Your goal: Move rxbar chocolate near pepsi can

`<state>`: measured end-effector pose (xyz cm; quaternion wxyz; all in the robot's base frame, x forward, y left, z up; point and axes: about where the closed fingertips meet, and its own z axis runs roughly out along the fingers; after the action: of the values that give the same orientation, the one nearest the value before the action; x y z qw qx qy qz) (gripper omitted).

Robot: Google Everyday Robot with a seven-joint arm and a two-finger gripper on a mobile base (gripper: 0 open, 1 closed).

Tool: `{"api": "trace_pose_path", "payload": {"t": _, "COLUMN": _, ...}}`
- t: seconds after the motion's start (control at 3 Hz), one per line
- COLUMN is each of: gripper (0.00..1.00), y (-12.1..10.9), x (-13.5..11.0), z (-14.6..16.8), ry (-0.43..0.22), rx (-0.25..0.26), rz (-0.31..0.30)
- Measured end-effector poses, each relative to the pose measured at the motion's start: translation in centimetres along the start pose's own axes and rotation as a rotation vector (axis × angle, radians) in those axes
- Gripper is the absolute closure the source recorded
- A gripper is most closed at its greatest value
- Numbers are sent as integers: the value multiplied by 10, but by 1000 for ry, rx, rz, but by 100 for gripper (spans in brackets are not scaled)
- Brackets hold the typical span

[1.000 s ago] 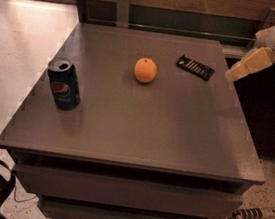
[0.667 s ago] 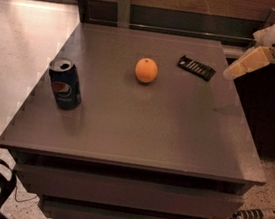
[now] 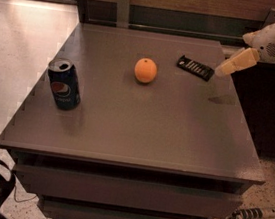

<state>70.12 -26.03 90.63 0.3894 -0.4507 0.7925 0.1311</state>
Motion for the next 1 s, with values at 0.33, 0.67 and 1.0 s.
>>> {"api": "trace_pose_path", "payload": {"t": 0.33, "gripper": 0, "y": -7, "x": 5, "z": 19, "ry": -44, "rx": -24, "rz": 20}}
{"api": "trace_pose_path", "payload": {"t": 0.67, "gripper": 0, "y": -10, "x": 10, "z": 40, "ry": -72, "rx": -57, "rz": 35}}
{"api": "trace_pose_path", "payload": {"t": 1.0, "gripper": 0, "y": -12, "x": 13, "z": 62, "ry": -90, "rx": -89, "rz": 49}}
